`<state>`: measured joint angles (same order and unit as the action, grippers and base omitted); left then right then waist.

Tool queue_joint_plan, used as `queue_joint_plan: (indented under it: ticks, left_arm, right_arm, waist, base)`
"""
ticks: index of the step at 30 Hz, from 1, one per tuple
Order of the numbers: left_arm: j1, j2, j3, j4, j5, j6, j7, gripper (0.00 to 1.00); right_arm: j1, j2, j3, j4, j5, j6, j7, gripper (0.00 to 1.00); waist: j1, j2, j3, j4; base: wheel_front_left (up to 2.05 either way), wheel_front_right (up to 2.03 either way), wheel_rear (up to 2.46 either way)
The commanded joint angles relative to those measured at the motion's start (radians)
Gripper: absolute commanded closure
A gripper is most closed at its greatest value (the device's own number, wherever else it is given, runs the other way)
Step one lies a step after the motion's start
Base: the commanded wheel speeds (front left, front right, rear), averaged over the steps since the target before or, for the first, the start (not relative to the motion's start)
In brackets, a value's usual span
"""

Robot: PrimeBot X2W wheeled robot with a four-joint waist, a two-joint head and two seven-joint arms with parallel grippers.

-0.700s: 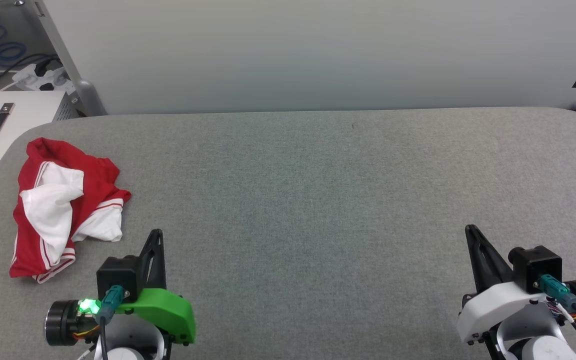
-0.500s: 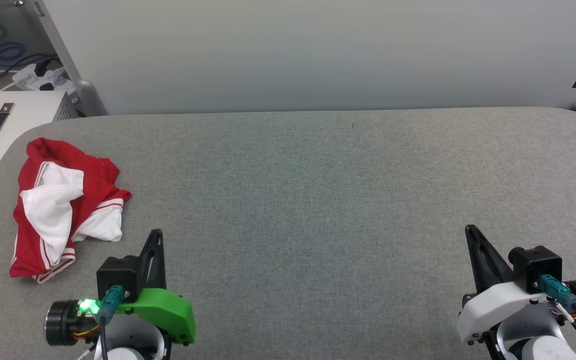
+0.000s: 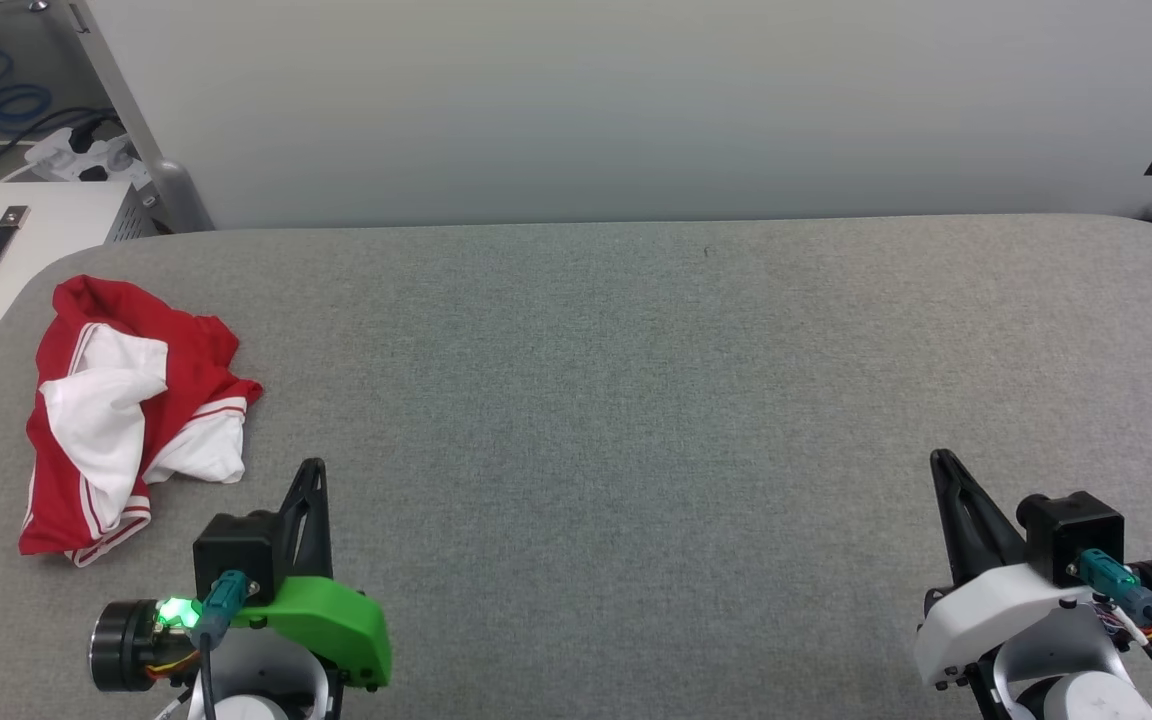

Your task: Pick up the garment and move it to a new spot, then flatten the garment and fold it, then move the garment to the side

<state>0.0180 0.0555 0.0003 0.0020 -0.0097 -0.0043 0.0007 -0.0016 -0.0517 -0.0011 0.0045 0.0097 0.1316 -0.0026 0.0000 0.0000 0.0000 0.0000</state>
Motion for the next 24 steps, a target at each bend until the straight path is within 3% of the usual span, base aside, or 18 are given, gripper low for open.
queue_joint_plan:
  ticks: [1, 7, 8, 24]
  left_arm:
    - [-0.018, -0.005, 0.000, -0.002, 0.010, 0.004, -0.001, 1.00]
    - [-0.018, -0.005, 0.000, -0.002, 0.010, 0.004, -0.001, 1.00]
    - [0.000, 0.000, 0.000, 0.000, -0.001, 0.000, 0.000, 0.00]
    - [0.001, 0.000, -0.002, 0.023, -0.038, -0.002, -0.031, 0.00]
  right_arm:
    - [0.002, 0.001, 0.001, -0.005, -0.010, -0.001, 0.003, 1.00]
    - [0.002, 0.001, 0.001, -0.005, -0.010, -0.001, 0.003, 1.00]
    - [0.000, 0.000, 0.000, 0.000, 0.001, 0.000, 0.000, 0.00]
    - [0.002, 0.000, -0.009, 0.013, 0.036, 0.000, -0.030, 0.00]
  waist:
    - [0.0000, 0.0000, 0.000, 0.000]
    - [0.0000, 0.0000, 0.000, 0.000]
    - [0.0000, 0.0000, 0.000, 0.000]
    - [0.0000, 0.0000, 0.003, -0.001]
  base:
    - [0.00, 0.00, 0.00]
    - [0.00, 0.00, 0.00]
    - [0.00, 0.00, 0.00]
    - [0.00, 0.00, 0.00]
